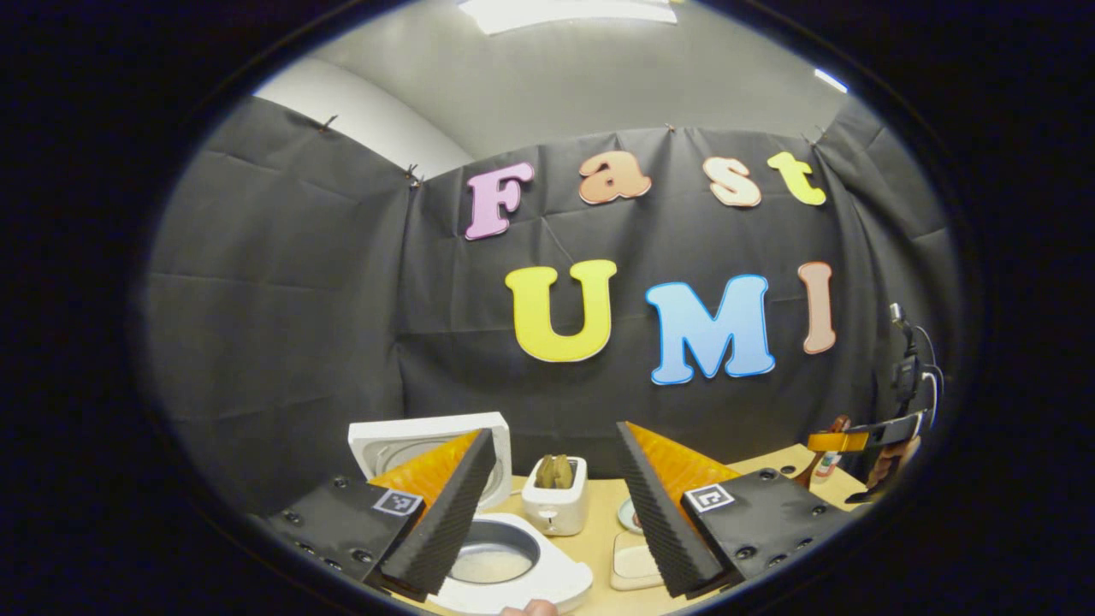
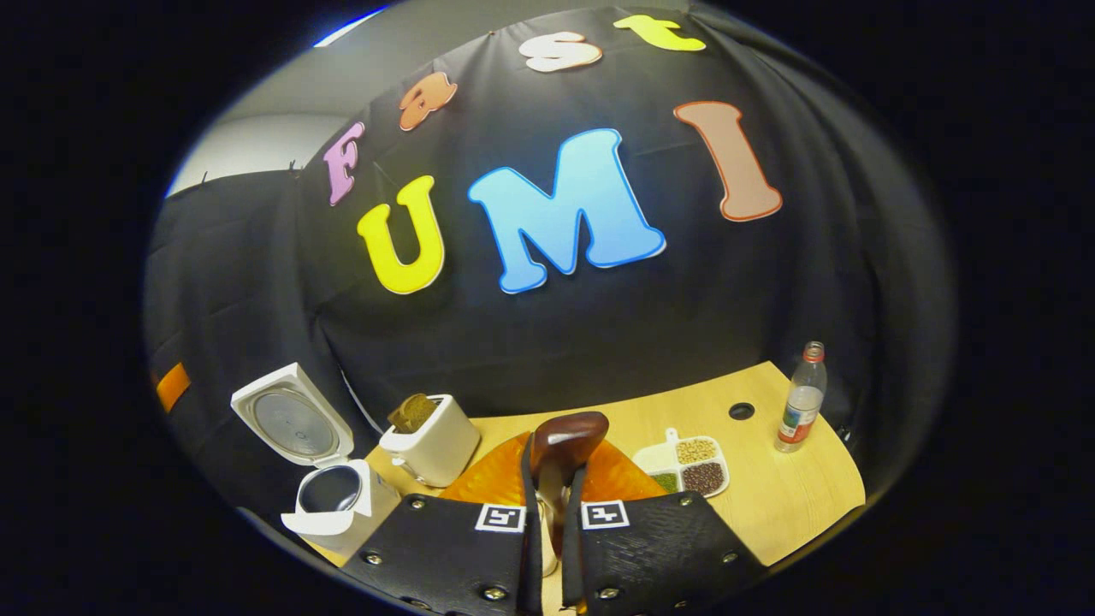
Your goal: Close the left gripper, press the button to open the rice cooker; take a wooden spoon from the chopstick holder with the right hand, scoop a spoonful of rice and pour it into the rice cooker, then put the wooden spoon back into the chopstick holder.
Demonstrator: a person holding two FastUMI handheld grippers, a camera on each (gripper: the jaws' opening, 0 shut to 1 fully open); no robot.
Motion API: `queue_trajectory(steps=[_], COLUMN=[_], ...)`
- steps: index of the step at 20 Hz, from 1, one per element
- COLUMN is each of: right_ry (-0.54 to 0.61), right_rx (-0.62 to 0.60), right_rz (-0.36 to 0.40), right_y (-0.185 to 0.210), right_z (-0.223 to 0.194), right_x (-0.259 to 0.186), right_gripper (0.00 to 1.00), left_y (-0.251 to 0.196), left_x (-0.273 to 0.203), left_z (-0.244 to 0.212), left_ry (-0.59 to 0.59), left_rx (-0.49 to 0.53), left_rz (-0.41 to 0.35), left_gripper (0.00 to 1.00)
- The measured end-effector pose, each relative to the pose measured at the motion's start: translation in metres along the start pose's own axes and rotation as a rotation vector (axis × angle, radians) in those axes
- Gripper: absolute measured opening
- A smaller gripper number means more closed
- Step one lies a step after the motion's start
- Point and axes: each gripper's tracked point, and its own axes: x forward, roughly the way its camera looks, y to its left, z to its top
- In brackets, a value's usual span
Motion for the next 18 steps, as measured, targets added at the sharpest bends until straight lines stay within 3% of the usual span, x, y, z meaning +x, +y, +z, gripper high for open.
queue_trajectory(steps=[3, 8, 9, 10, 15, 16, 17, 18], right_ry=[0.021, 0.11, 0.129, 0.152, 0.24, 0.254, 0.269, 0.282], right_rx=[-0.022, -0.036, -0.055, -0.073, -0.131, -0.154, -0.173, -0.189], right_rz=[0.053, 0.125, 0.134, 0.134, 0.09, 0.075, 0.065, 0.055], right_y=[0.028, 0.065, 0.069, 0.072, 0.071, 0.07, 0.069, 0.069], right_z=[-0.009, -0.051, -0.062, -0.073, -0.121, -0.128, -0.137, -0.143], right_x=[0.017, 0.045, 0.05, 0.056, 0.088, 0.094, 0.099, 0.104], right_gripper=[0.09, 0.09, 0.09, 0.1, 0.1, 0.1, 0.1, 0.1], left_y=[0.006, 0.011, 0.009, 0.008, 0.009, 0.009, 0.009, 0.01], left_x=[-0.006, -0.008, -0.009, -0.009, -0.006, -0.004, -0.003, 0.0], left_z=[0.009, 0.027, 0.025, 0.023, 0.019, 0.022, 0.024, 0.026], left_ry=[-0.01, -0.026, -0.015, -0.004, 0.0, -0.006, -0.011, -0.016], left_rx=[0.003, 0.035, 0.036, 0.036, 0.046, 0.047, 0.048, 0.046], left_rz=[0.003, -0.002, -0.006, -0.011, -0.017, -0.02, -0.023, -0.026], left_gripper=[0.91, 0.91, 0.95, 1.0, 1.0, 0.95, 1.0, 0.95])
